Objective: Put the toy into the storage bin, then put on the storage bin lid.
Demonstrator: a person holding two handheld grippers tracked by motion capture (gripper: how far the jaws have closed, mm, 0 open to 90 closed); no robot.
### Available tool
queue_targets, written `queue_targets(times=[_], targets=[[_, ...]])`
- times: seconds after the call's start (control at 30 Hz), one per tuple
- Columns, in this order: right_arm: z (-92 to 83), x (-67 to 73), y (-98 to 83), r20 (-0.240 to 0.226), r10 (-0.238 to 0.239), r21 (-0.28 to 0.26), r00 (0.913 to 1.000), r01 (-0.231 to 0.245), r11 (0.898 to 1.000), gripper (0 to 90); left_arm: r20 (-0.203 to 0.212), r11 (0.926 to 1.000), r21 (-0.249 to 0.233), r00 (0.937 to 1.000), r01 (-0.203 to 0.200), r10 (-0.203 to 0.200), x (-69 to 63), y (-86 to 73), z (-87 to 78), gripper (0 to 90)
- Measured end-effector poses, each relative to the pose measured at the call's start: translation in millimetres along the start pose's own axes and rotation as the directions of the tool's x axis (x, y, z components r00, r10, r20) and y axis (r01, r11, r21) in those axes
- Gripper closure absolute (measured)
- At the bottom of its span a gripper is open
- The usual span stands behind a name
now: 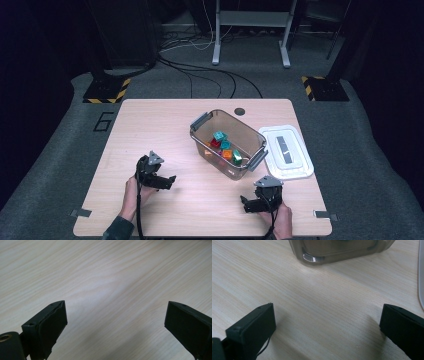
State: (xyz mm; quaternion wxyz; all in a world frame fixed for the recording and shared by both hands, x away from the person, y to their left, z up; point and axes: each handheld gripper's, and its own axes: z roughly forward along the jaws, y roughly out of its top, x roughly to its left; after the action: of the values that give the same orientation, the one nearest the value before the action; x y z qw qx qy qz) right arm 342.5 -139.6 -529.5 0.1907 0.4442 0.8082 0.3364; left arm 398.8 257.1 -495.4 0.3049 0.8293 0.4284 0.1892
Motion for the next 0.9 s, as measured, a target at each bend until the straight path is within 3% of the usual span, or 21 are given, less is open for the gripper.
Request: queue_targets(times=[0.07,0.27,0.43,0.5,0.57,0.67,0.9], targets=[[0.1,0.2,0.0,0.003,0.0,0.0,1.0,0.0,1.0,0.0,-0.015,0.9998,-0.015,0.9998,0.01,-0.01,1.3,-4.8,1.1,3.7],[-0.5,-0.5,0.1,0.015,0.027,0.003,0.9995,-0.027,1.0,0.0,-0.037,0.9999,0.002,0.9993,0.01,-0.01,1.4,-17.2,5.8,2.5],[-3.3,-5.4,0.8,-0.002,0.054,-0.014,0.9985,-0.054,0.998,0.0,-0.023,0.9994,0.014,0.9993,0.03,-0.03,2.9,-25.4,11.7,1.6],[-5.6,-6.9,0.3,0.011,0.059,-0.023,0.9982,-0.059,0.998,0.0,0.004,0.9987,-0.005,0.9987,0.051,-0.051,2.7,-29.6,13.1,1.0],[-7.5,-10.6,-0.5,0.003,0.068,-0.023,0.9977,-0.068,0.997,0.0,0.006,0.9984,-0.007,0.9984,0.057,-0.057,3.1,-31.1,12.6,0.4],[-10.6,-15.7,-1.4,0.0,0.083,-0.022,0.9966,-0.083,0.996,0.0,0.001,0.9957,-0.06,0.9974,0.071,-0.071,1.8,-36.4,13.7,0.0],[-23.0,-33.9,-0.5,0.006,0.12,-0.034,0.9928,-0.119,0.992,0.0,-0.003,0.9952,-0.062,0.9971,0.076,-0.076,1.2,-36.1,14.0,0.0]])
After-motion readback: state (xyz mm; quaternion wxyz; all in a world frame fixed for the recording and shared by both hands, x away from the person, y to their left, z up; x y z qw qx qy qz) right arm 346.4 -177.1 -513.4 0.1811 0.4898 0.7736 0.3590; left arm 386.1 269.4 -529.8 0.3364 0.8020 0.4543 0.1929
